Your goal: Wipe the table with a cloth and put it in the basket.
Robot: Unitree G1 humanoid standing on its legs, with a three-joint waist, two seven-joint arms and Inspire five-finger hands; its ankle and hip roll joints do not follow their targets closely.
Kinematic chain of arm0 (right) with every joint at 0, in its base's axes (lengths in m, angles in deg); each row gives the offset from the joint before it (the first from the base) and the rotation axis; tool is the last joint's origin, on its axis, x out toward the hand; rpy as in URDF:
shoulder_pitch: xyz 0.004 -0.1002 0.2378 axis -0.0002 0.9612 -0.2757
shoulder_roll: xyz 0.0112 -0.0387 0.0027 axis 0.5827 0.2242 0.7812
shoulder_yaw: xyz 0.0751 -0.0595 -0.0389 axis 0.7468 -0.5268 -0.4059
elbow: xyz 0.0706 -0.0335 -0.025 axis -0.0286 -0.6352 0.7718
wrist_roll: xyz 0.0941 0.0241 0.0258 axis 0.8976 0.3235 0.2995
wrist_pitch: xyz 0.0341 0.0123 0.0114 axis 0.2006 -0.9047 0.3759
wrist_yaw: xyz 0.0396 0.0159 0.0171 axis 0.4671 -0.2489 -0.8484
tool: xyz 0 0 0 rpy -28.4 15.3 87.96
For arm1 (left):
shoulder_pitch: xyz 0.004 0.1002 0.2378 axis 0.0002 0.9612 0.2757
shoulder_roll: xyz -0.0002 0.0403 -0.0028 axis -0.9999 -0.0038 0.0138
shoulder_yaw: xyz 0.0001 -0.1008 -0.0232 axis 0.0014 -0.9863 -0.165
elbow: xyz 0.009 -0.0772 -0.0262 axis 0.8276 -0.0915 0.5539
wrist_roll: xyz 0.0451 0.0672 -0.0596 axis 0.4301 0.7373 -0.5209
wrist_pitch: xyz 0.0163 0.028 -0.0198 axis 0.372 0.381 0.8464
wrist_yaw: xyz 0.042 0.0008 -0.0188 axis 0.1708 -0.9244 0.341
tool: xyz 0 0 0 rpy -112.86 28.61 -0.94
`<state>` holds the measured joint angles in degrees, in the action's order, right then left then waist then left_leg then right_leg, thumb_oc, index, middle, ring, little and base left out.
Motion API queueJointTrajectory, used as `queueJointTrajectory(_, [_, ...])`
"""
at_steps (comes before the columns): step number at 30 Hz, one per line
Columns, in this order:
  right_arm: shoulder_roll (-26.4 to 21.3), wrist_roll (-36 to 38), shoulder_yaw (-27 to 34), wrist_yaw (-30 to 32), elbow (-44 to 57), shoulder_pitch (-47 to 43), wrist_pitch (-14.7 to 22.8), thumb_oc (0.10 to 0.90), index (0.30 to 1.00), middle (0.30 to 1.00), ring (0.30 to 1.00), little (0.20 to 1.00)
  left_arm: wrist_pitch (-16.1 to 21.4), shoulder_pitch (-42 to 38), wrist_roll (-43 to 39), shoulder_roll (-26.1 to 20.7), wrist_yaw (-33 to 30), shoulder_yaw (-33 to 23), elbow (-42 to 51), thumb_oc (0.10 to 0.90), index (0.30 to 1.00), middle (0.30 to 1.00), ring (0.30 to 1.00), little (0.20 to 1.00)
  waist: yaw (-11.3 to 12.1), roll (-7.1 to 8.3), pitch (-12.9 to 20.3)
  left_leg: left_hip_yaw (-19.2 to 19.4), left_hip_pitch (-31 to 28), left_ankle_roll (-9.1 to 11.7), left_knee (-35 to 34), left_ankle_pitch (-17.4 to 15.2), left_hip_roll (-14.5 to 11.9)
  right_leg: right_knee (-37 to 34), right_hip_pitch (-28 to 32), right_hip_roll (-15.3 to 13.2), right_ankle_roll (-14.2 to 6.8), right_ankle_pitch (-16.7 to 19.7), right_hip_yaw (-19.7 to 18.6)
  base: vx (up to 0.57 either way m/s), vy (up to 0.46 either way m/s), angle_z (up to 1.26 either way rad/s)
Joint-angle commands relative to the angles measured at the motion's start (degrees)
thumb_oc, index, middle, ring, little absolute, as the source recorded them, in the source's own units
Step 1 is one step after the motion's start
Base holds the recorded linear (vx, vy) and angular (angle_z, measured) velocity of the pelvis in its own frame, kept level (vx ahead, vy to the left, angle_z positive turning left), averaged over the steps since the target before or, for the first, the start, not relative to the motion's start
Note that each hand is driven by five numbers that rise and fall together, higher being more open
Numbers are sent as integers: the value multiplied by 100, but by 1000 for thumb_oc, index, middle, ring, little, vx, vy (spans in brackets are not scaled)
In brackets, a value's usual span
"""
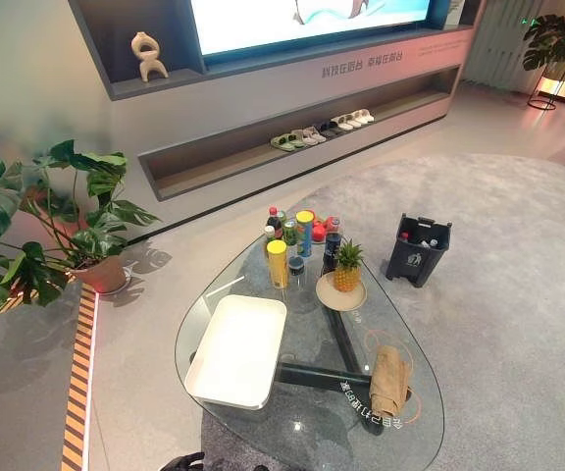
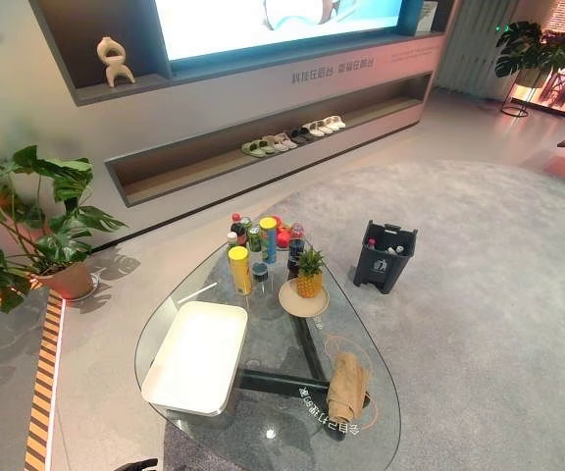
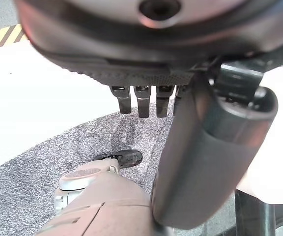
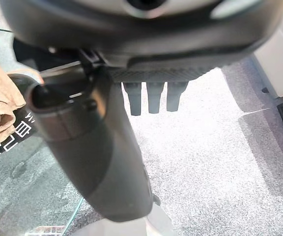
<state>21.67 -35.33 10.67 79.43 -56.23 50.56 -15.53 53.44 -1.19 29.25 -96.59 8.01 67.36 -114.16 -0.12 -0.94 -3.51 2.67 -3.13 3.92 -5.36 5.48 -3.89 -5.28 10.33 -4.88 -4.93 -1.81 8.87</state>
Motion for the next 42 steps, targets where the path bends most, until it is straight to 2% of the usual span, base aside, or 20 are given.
queueJointTrajectory(1, [-46, -31, -135, 89, -340, -528, -29, 800, 900, 900, 900, 900, 97, -642, 298, 9, -32, -77, -273, 800, 900, 900, 900, 900, 125, 68, -203, 40, -401, 108, 36, -675, -31, 75, -247, -167, -239, 200, -10, 0, 0, 0])
queueJointTrajectory(7, [-65, -45, -148, 80, -307, -554, -64, 800, 900, 900, 900, 900, 91, -694, 54, 18, 22, -50, -221, 800, 900, 900, 900, 900, 122, 49, -214, 44, -395, 103, 36, -677, -39, 67, -246, -168, -244, 199, -15, 0, 0, 0])
queueJointTrajectory(42, [-141, -85, -64, 134, -357, -517, -14, 800, 900, 900, 900, 900, 84, -669, 71, -60, -189, -224, -300, 800, 900, 900, 900, 900, 124, 40, -194, 19, -417, 108, 36, -675, -38, 92, -216, -148, -217, 158, -11, 0, 0, 0])
